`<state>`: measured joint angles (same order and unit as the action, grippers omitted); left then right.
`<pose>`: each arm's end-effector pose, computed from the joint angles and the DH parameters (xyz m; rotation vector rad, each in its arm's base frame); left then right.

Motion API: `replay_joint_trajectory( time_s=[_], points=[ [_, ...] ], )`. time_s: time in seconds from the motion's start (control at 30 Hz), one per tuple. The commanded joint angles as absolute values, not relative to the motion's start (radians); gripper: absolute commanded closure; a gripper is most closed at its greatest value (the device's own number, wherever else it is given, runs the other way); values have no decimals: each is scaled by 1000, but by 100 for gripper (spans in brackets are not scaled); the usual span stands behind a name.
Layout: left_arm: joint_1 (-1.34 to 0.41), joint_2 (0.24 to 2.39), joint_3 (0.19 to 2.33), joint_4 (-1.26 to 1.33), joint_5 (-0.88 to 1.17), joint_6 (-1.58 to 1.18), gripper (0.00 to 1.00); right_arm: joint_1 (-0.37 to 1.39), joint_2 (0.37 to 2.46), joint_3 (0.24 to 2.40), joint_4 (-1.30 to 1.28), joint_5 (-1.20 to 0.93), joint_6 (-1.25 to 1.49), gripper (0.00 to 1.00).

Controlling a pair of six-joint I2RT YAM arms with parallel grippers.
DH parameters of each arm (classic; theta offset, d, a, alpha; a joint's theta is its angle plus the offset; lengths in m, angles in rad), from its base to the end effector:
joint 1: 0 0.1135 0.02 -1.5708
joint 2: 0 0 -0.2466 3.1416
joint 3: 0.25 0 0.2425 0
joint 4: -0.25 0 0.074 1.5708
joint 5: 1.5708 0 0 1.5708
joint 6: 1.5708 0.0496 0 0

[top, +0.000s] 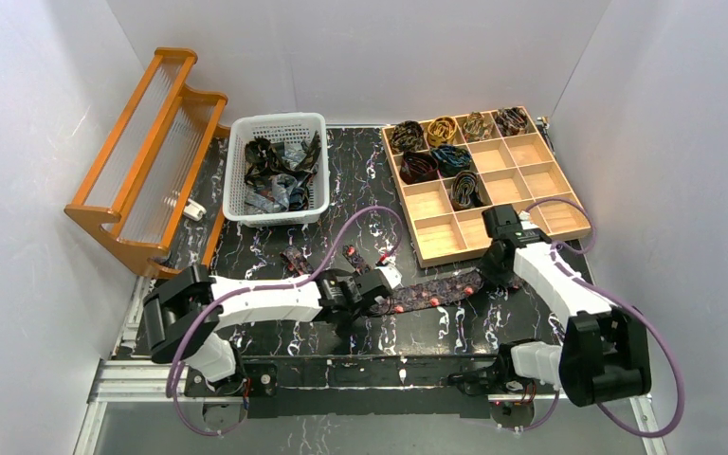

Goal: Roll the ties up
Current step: Flatten out the tie at the center of the board.

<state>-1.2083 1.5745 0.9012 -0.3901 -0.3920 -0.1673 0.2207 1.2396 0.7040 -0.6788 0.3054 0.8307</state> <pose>0.1242 -0.2740 0.1557 1.1353 2.2400 -0.0281 0.2129 0.0325 0.1647 0.8759 2.5348 -0.1146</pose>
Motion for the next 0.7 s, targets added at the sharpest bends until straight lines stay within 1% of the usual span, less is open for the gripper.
replay_joint_trajectory(
  time_s=[0.0,0.23,0.27,0.37,0.43,0.47,0.5,0.57,0.67],
  points=[
    [-1213,1458,948,-435,-386,-188,100,198,1145,777,-820,324,853,99],
    [-1213,1345,980,-513,-332,-251,100,188,937,836,-1084,274,995,99],
    [-1213,1331,974,-519,-334,-259,97,188,914,849,-1112,279,1004,99],
    [-1213,1308,944,-514,-337,-261,70,187,871,875,-1165,308,1029,99],
    [-1213,1319,924,-484,-303,-202,62,188,870,869,-1158,327,1025,99],
    [-1213,1337,924,-473,-284,-163,60,187,880,866,-1150,333,1020,99],
    [-1213,1368,930,-469,-274,-124,59,188,894,867,-1139,333,1012,99],
    [-1213,1438,939,-449,-222,-30,59,188,922,878,-1120,341,994,99],
    [-1215,1517,934,-372,-211,46,58,187,960,899,-1077,357,957,99]
  ],
)
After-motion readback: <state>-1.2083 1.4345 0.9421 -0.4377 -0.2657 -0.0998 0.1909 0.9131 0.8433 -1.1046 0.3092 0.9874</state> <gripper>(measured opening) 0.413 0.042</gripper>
